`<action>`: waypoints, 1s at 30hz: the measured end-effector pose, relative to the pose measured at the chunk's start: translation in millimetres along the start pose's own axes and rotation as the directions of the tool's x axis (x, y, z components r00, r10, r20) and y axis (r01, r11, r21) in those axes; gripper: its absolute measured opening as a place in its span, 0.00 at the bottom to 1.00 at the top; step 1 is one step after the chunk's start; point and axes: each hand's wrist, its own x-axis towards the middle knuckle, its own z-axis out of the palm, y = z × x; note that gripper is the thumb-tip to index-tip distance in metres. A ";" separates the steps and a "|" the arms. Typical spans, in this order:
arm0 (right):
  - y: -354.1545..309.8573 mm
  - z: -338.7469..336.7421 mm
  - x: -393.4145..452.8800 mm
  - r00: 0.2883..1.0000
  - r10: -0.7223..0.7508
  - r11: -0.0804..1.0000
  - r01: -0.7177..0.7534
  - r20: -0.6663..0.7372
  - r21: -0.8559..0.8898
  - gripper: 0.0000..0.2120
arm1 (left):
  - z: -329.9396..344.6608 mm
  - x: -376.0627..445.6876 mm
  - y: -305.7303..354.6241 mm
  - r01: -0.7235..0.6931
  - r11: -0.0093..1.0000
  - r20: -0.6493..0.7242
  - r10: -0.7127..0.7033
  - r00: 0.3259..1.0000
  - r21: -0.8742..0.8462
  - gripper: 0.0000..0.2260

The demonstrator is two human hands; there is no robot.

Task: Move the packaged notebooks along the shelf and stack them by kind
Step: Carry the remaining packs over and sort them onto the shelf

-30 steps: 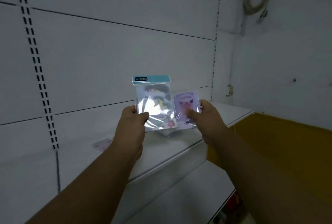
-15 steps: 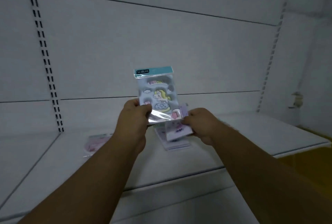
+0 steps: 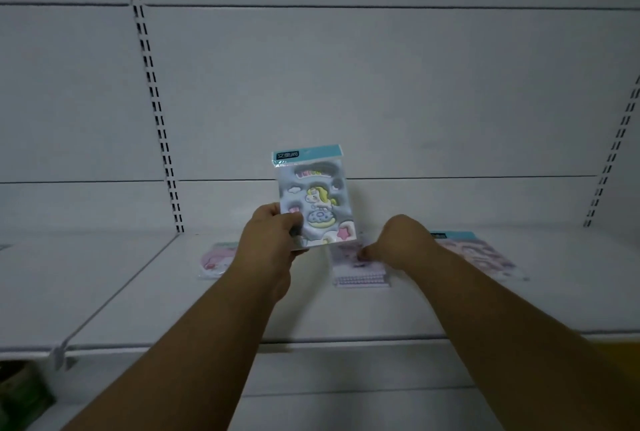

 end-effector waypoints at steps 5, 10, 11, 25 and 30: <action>-8.0 -26.0 -8.9 0.995 0.046 0.812 0.012 -0.085 0.584 0.16 | 6.0 5.6 -6.4 -0.004 0.996 0.057 0.000 0.998 0.086 0.05; 4.7 -81.2 -18.0 0.992 0.063 0.680 0.035 -0.106 0.732 0.15 | 47.9 -5.0 -22.3 0.026 0.989 0.197 -0.054 0.979 0.144 0.05; 13.1 -88.8 -18.9 0.989 0.067 0.709 0.047 -0.134 0.704 0.14 | 59.5 -8.3 -27.1 0.030 0.988 0.230 -0.065 0.971 0.154 0.05; 158.2 -125.2 49.3 0.978 0.131 0.919 -0.057 -0.165 0.390 0.07 | 198.5 0.6 -93.5 -0.212 0.674 0.291 -0.005 0.957 0.707 0.07; 178.5 -104.8 75.8 0.997 0.037 0.990 -0.027 -0.069 0.141 0.09 | 210.6 13.3 -110.6 -0.215 0.449 0.208 0.064 0.976 0.867 0.12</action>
